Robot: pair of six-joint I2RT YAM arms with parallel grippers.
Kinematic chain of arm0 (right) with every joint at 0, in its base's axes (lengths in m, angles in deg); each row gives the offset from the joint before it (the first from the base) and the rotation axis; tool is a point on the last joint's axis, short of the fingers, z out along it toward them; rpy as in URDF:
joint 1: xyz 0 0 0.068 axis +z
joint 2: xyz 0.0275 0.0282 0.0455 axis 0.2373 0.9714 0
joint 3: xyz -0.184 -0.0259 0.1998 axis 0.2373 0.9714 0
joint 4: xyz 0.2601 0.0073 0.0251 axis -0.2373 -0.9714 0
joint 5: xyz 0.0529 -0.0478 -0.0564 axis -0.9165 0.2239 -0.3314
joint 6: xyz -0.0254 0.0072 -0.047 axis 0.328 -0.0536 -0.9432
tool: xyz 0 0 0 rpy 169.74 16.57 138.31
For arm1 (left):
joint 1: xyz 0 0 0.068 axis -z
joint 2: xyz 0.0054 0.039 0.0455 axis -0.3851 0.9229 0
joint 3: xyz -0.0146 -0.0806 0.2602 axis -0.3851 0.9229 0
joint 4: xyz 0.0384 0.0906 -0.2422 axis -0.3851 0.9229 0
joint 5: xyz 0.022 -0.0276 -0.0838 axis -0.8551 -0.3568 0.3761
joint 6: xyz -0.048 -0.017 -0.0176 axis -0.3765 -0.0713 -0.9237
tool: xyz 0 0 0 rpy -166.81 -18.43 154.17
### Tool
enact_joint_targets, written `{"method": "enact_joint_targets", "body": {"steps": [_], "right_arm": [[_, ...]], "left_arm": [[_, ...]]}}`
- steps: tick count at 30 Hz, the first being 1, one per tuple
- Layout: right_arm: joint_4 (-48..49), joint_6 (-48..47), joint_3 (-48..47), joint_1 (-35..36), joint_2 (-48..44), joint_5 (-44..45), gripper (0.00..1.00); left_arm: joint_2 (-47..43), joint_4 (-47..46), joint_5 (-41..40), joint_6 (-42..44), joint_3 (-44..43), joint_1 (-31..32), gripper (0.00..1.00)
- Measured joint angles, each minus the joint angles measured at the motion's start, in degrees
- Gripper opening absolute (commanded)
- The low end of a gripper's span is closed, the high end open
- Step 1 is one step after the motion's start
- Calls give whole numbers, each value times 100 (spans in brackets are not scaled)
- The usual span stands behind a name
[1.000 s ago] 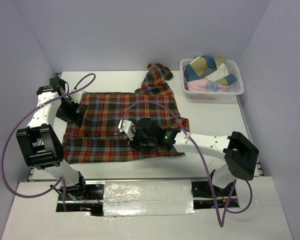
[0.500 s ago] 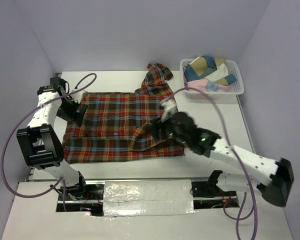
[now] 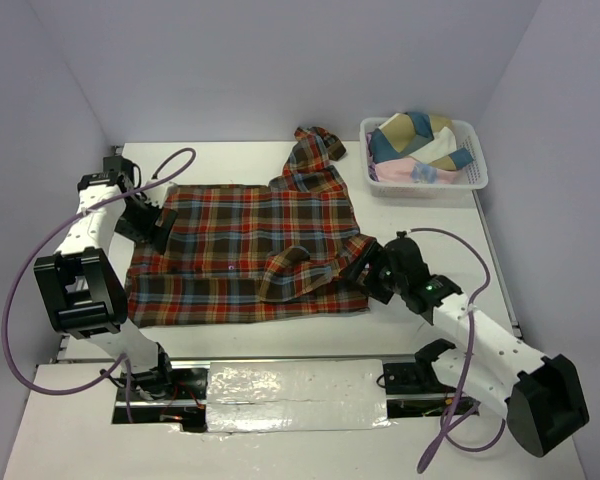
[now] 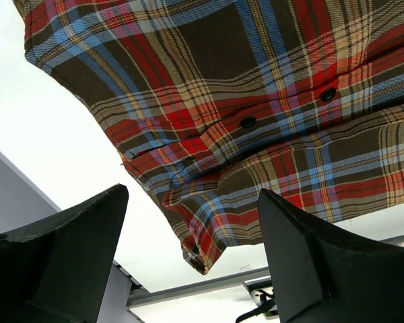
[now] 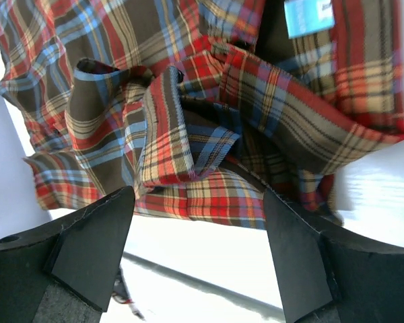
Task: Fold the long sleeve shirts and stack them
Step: Fold the shirt
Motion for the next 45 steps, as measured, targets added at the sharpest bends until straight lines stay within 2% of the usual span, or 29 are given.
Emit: {"method": "enact_joint_targets", "body": {"steps": [8, 21, 29, 38, 45], "right_arm": [[577, 597, 122, -11, 481, -249, 79], [678, 411, -90, -26, 1187, 66, 67], [-42, -245, -1062, -26, 1180, 553, 75], [-42, -299, -975, -44, 1425, 448, 80], [186, -205, -835, -44, 1869, 247, 77]], "left_arm": [[-9, -55, 20, 0, 131, 28, 91], [-15, -85, 17, 0, 177, 28, 91], [-15, -83, 15, 0, 177, 28, 91], [-15, -83, -20, 20, 177, 28, 91], [-15, -87, -28, 17, 267, 28, 91]]}}
